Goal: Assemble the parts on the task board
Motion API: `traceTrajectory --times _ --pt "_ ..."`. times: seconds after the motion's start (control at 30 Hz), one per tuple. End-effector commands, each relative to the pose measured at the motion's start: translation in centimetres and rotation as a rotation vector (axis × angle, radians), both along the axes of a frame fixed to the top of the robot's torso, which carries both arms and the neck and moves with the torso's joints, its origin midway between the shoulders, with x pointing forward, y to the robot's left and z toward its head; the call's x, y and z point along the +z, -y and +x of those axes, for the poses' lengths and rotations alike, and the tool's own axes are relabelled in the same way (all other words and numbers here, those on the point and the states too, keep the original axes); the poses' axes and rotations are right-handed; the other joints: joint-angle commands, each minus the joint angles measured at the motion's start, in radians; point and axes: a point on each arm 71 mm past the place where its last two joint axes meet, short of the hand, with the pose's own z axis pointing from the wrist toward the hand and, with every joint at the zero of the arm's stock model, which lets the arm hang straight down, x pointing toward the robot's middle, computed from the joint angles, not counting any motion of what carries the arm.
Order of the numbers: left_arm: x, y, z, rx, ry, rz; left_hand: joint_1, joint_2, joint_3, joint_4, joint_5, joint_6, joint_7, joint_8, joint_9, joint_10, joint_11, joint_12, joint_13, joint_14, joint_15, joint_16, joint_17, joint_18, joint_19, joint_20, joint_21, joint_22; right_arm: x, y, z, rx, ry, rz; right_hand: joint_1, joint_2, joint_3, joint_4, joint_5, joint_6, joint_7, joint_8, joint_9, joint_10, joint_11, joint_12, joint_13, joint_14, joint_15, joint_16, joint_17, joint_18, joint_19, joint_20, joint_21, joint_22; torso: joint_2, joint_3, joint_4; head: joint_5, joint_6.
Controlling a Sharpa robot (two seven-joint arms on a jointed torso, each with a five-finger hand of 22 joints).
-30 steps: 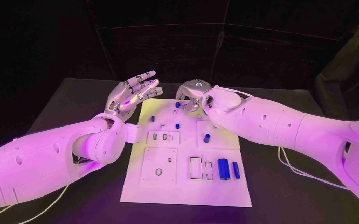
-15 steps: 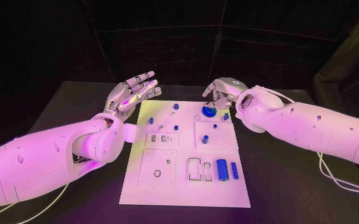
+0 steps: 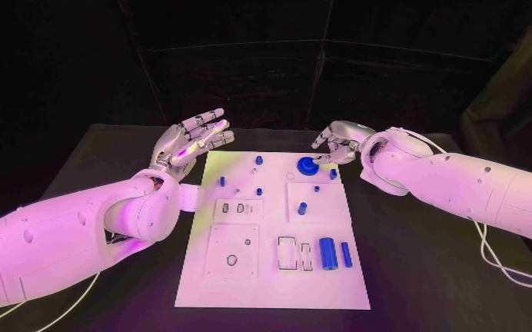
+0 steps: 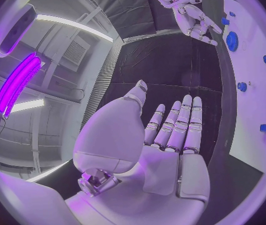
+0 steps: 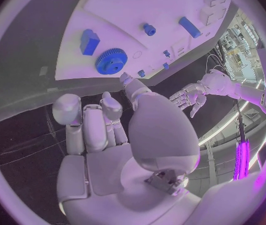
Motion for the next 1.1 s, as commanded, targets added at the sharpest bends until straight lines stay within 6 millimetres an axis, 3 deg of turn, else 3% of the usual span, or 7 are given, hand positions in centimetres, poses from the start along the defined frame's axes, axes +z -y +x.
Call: traceTrajectory --times 0.03,0.2,0.5,1.1 --pt "0.2 0.2 0.0 -0.016 0.011 -0.024 -0.001 0.01 0.0 -0.007 0.0 0.01 0.126 0.005 0.001 0.012 0.0 0.008 0.001 0.006 0.001 -0.004 -0.002 -0.004 0.009 0.002 -0.006 -0.002 -0.2 -0.8 0.1 0.038 0.013 -0.108 0.014 -0.004 -0.011 0.0 -0.009 -0.013 0.0 0.006 -0.001 0.003 0.004 0.01 0.012 0.032 0.008 0.009 0.012 -0.008 0.006 0.003 0.009 0.011 0.0 -0.002 0.0012 0.0 -0.002" --pt "0.2 0.4 0.1 -0.02 0.009 -0.026 -0.001 0.01 0.0 -0.007 0.0 0.01 0.126 0.005 0.001 0.012 0.0 0.008 0.001 0.006 0.001 -0.004 -0.002 -0.004 0.009 0.002 -0.006 -0.002 -0.3 -1.7 0.2 0.06 0.032 -0.152 0.022 -0.009 -0.03 0.004 -0.017 -0.03 0.004 0.003 -0.002 0.0 0.008 0.014 0.021 0.033 0.012 0.018 0.025 -0.008 0.005 0.006 0.014 0.016 0.0 -0.0022 -0.0007 -0.003 -0.003" --pt "0.1 0.4 0.1 -0.02 0.005 -0.025 -0.001 0.01 0.0 -0.007 0.0 0.009 0.126 0.005 0.001 0.012 0.0 0.008 0.001 0.006 0.001 -0.004 -0.002 -0.003 0.009 0.002 -0.006 -0.003 -0.7 -2.5 0.4 0.077 0.021 -0.189 0.026 -0.008 -0.034 0.006 -0.018 -0.032 0.005 0.004 -0.002 -0.001 0.008 0.016 0.024 0.034 0.012 0.024 0.035 -0.009 0.006 0.007 0.016 0.019 0.001 -0.0023 0.0025 -0.007 -0.006" --pt "0.1 0.4 0.1 -0.02 0.0 -0.023 -0.001 0.011 0.0 -0.008 0.0 0.008 0.126 0.005 0.001 0.01 0.0 0.008 0.001 0.006 0.001 -0.004 -0.002 -0.003 0.009 0.002 -0.007 -0.003 -1.6 -2.8 0.6 0.096 -0.036 -0.212 0.044 0.011 -0.033 0.009 -0.002 -0.02 0.002 0.018 0.002 -0.002 0.007 0.023 0.038 0.036 0.012 0.034 0.05 -0.009 0.005 0.008 0.019 0.022 0.0 -0.0022 0.0007 -0.007 -0.014"
